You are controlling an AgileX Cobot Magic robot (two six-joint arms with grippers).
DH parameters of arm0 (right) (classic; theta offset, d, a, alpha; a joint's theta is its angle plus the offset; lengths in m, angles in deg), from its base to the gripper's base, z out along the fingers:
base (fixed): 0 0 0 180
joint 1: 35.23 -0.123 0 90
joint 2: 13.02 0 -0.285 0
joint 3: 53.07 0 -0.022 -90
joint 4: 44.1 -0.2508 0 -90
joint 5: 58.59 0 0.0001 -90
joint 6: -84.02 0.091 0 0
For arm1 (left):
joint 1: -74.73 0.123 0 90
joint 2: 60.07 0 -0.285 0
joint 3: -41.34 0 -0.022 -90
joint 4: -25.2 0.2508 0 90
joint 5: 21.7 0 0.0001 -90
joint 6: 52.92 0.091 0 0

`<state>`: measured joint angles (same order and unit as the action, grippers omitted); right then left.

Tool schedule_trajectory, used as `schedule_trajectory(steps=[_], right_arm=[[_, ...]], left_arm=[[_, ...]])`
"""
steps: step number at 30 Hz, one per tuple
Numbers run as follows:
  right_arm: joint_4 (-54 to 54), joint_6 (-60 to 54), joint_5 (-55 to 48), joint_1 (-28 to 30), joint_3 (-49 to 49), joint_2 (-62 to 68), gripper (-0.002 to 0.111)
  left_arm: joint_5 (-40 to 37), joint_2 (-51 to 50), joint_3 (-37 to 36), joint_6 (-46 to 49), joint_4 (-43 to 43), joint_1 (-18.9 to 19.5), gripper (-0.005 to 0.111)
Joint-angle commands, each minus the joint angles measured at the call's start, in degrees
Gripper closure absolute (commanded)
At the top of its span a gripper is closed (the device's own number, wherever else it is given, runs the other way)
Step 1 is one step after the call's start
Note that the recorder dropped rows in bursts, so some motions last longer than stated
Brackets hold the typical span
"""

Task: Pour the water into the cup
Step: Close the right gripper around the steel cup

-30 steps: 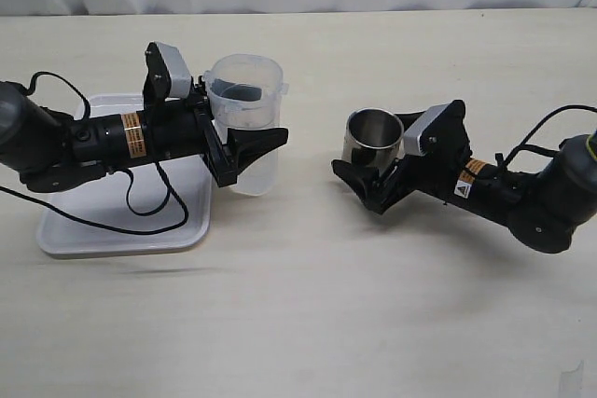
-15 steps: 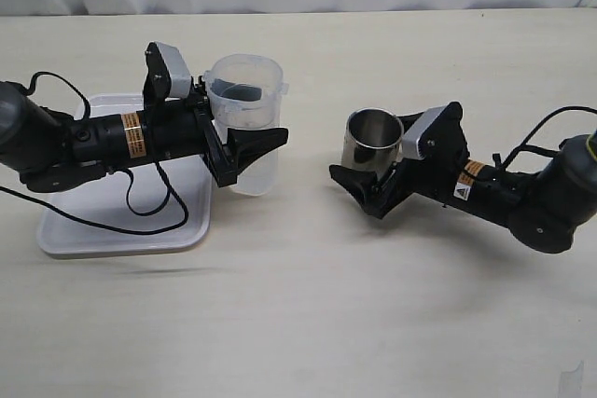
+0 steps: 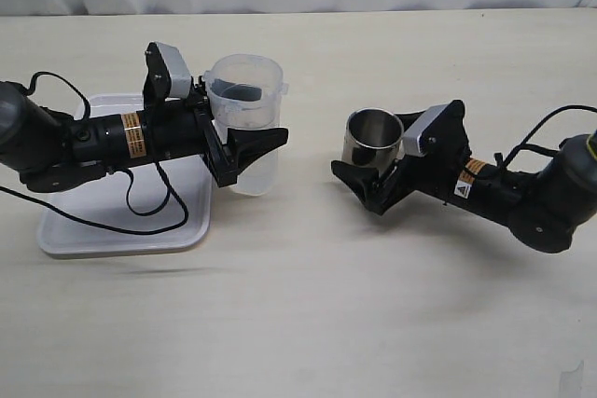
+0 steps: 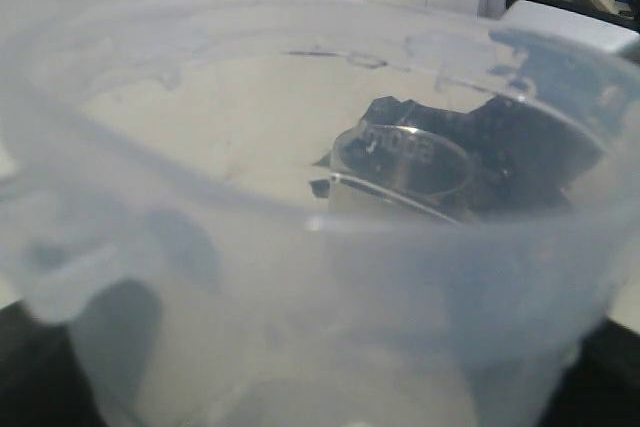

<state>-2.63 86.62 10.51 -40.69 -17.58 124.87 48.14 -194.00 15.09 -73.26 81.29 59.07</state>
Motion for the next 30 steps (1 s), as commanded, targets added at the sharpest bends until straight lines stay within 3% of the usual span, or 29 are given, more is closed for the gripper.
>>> schedule_trajectory(steps=[1, 30], right_arm=[[-0.48, 1.29, 0.87, 0.00, -0.18, -0.94, 0.000], [-1.44, 2.37, 0.87, 0.00, -0.18, -0.94, 0.000]], left_arm=[[0.12, -0.14, 0.13, -0.50, 0.42, -0.34, 0.107], [0.12, -0.14, 0.13, -0.50, 0.42, -0.34, 0.107]])
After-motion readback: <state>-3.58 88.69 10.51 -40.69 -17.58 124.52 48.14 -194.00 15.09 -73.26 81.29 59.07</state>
